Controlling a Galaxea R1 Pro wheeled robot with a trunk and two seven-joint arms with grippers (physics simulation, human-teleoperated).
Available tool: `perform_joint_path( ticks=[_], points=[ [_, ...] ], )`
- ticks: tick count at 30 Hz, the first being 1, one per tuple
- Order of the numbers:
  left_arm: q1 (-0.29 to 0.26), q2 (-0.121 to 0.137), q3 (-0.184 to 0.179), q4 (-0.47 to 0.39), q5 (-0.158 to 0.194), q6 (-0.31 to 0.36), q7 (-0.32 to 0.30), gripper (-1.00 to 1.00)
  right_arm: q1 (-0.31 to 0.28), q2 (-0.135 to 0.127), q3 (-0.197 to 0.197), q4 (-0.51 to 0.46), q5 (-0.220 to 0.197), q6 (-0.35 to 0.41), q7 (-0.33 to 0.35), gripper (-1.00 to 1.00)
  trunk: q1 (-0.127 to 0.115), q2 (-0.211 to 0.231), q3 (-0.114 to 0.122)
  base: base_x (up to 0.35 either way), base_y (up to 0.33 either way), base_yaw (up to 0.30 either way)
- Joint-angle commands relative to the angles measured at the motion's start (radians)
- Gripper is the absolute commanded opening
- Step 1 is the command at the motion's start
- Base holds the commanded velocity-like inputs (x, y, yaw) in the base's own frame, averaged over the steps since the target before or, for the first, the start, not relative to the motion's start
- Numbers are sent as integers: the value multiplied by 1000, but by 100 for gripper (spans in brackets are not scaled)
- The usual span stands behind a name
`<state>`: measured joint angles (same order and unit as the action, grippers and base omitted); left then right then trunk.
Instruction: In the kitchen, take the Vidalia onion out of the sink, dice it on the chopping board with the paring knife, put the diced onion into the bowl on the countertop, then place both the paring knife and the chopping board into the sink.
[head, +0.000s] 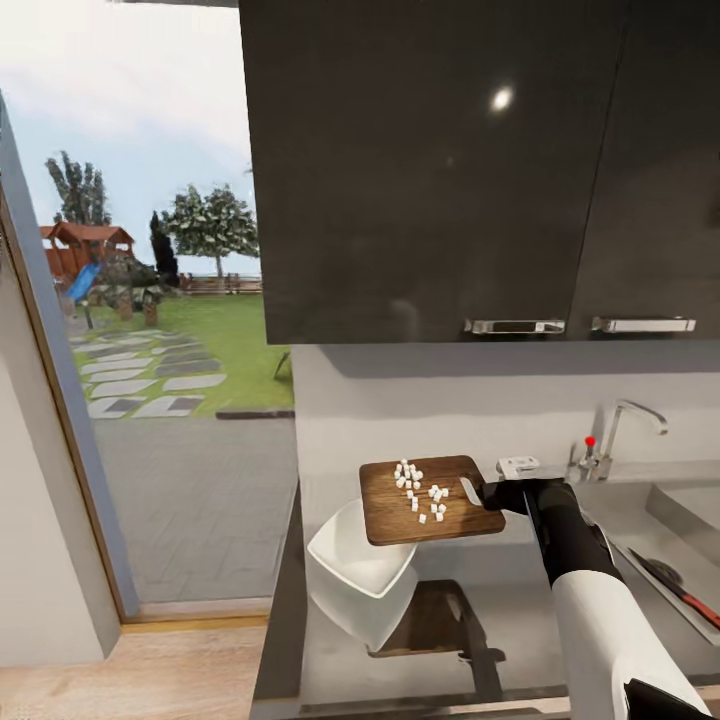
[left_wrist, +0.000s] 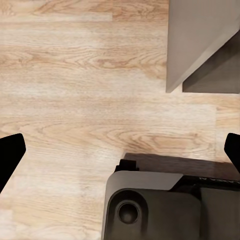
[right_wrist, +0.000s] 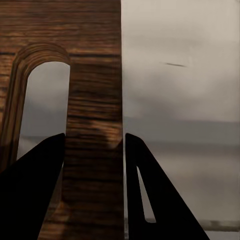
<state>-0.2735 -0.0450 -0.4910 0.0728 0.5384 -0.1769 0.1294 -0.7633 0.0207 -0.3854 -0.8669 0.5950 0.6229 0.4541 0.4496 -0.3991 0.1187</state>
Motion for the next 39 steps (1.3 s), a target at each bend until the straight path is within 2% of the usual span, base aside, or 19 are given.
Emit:
perform_joint_path(
  ticks=[1, 23, 39],
  points=[
    [-1, -1, -6, 4, 4, -6, 1, 100, -1, 1, -4, -1, 9, 1, 9, -100, 0, -1, 0, 0, 0, 117],
    [-1, -1, -6, 4, 3, -6, 1, 100, -1, 2, -3, 1, 8, 3, 9, -100, 0, -1, -1, 0, 0, 101],
    [-1, -1, -6, 4, 3, -10, 1, 100, -1, -1, -4, 3, 6, 2, 11, -100, 0, -1, -1, 0, 0, 8]
  ],
)
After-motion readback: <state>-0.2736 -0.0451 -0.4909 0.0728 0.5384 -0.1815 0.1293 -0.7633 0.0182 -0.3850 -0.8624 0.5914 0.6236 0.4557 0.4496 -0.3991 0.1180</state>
